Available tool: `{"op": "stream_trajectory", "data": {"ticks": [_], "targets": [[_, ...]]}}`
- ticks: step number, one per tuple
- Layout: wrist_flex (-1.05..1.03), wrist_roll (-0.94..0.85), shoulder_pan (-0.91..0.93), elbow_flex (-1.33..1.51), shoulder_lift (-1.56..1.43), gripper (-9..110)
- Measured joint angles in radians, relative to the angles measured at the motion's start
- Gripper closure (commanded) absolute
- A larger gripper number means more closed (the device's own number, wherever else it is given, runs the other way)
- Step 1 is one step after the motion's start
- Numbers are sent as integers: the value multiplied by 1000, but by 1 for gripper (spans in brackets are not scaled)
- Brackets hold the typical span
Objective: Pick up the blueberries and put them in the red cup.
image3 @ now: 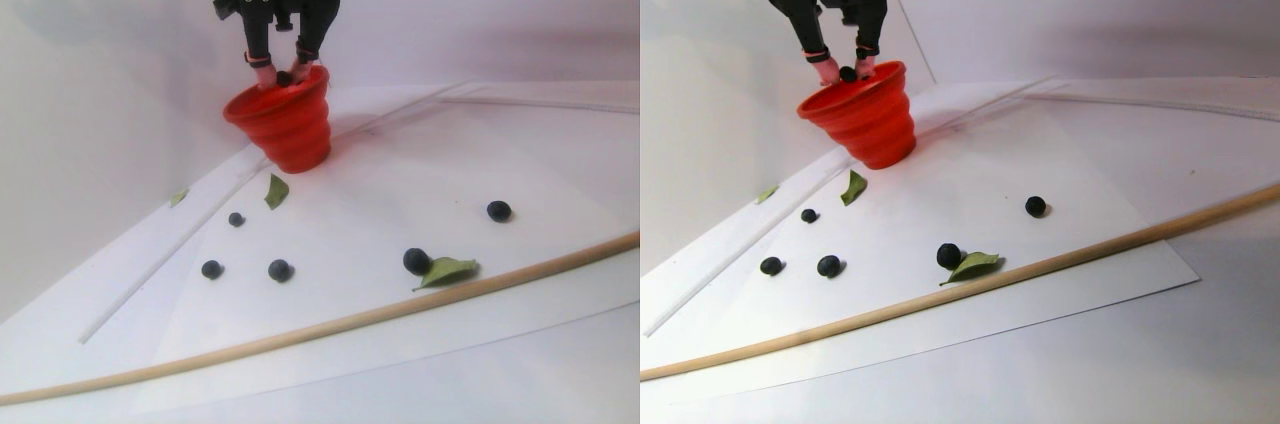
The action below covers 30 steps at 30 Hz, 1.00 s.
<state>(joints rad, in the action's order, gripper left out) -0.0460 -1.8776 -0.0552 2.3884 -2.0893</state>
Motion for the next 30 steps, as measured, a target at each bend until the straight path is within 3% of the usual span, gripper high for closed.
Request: {"op": "stream_trajectory", "data": {"ticks": [15, 30], "targets": [[80, 0, 0, -3, 0, 84], [-91, 0, -34, -2, -112, 85]]}}
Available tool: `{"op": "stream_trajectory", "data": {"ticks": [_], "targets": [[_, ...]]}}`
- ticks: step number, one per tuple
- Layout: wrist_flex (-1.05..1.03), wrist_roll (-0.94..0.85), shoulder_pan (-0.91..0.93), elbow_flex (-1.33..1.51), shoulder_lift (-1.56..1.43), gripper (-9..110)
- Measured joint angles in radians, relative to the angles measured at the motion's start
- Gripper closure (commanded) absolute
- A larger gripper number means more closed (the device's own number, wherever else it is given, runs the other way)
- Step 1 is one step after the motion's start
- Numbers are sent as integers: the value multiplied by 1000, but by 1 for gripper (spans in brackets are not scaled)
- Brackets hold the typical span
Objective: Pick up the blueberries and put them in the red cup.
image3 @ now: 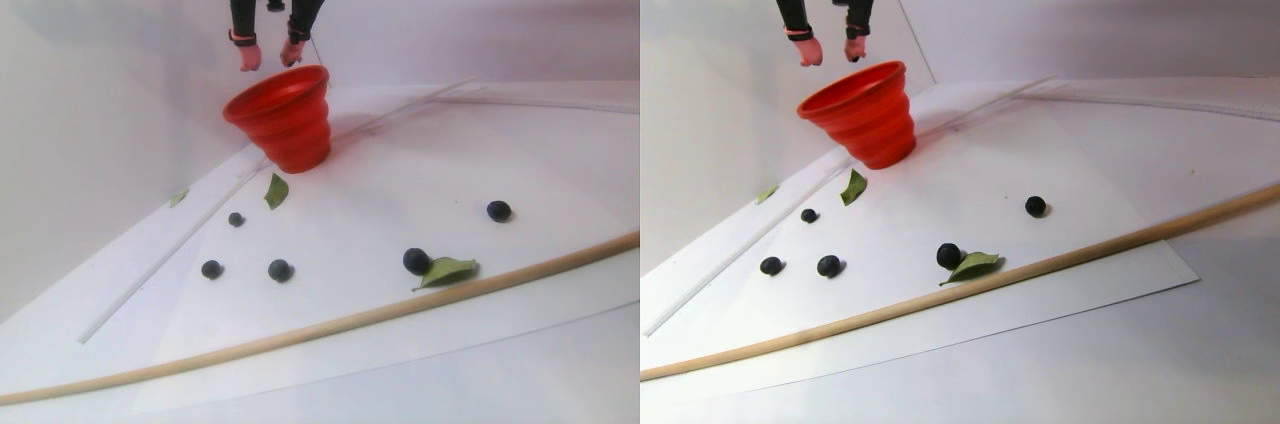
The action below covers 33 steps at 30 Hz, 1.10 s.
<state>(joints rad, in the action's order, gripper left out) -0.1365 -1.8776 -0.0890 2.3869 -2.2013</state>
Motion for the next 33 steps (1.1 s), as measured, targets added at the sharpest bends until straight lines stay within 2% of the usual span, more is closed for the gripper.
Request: {"op": "stream_trajectory", "data": {"ticks": [21, 33], "targets": [[-49, -169, -92, 252, -192, 86], [23, -227, -92, 383, -198, 86]]}}
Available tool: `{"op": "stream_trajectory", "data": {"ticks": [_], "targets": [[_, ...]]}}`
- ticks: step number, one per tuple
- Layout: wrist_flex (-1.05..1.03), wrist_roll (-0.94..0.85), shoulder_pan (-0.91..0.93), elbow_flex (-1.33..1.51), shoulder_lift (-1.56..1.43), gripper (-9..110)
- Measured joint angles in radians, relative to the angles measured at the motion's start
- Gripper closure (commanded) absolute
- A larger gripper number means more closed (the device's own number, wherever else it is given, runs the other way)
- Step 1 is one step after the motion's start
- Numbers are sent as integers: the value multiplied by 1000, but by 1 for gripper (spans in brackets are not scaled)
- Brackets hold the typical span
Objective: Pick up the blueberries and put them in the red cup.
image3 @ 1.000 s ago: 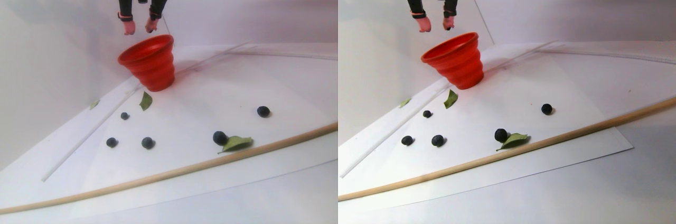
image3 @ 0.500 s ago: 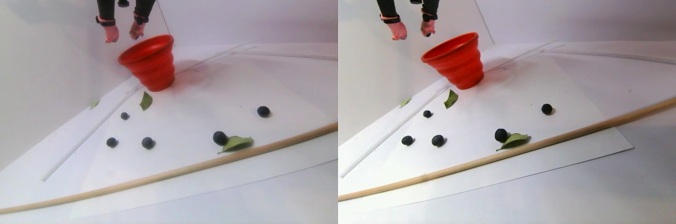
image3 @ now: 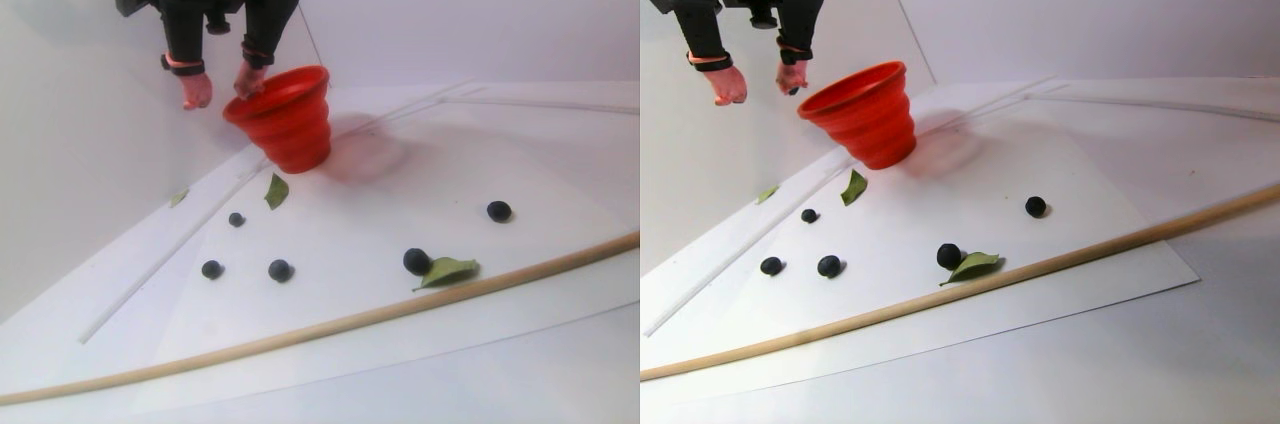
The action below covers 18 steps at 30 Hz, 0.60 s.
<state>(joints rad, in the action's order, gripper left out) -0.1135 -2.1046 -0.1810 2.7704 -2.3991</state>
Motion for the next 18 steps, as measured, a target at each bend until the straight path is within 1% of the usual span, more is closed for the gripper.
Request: {"op": "stream_trajectory", "data": {"ticks": [5, 18], "targets": [[46, -20, 0, 26, 5, 86], [249, -72, -17, 80, 187, 86]]}}
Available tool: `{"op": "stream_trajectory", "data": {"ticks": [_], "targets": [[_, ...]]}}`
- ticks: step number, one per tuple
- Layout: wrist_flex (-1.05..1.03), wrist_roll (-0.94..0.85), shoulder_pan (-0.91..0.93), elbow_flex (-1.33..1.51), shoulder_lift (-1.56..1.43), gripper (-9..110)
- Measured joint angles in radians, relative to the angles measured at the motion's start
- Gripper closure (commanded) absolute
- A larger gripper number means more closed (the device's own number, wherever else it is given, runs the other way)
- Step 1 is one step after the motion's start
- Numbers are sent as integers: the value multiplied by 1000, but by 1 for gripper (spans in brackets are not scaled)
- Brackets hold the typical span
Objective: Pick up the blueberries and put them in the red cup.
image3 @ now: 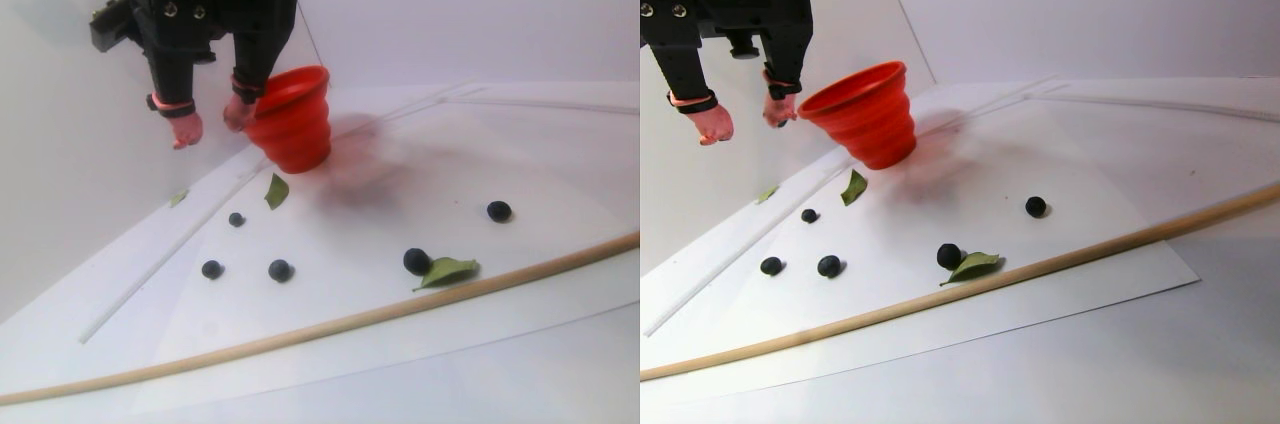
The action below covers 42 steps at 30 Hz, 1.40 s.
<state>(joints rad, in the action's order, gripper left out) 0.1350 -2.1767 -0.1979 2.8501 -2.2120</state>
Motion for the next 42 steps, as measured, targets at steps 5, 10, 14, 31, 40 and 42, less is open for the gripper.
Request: {"op": "stream_trajectory", "data": {"ticks": [5, 10, 14, 31, 40, 42], "targets": [[46, 0, 0, 0, 40, 86], [156, -28, 0, -2, 170, 86], [227, -43, 0, -2, 252, 86], [476, -100, 0, -52, 529, 85], [558, -114, 0, -118, 676, 85], [571, -120, 0, -133, 698, 85]]}}
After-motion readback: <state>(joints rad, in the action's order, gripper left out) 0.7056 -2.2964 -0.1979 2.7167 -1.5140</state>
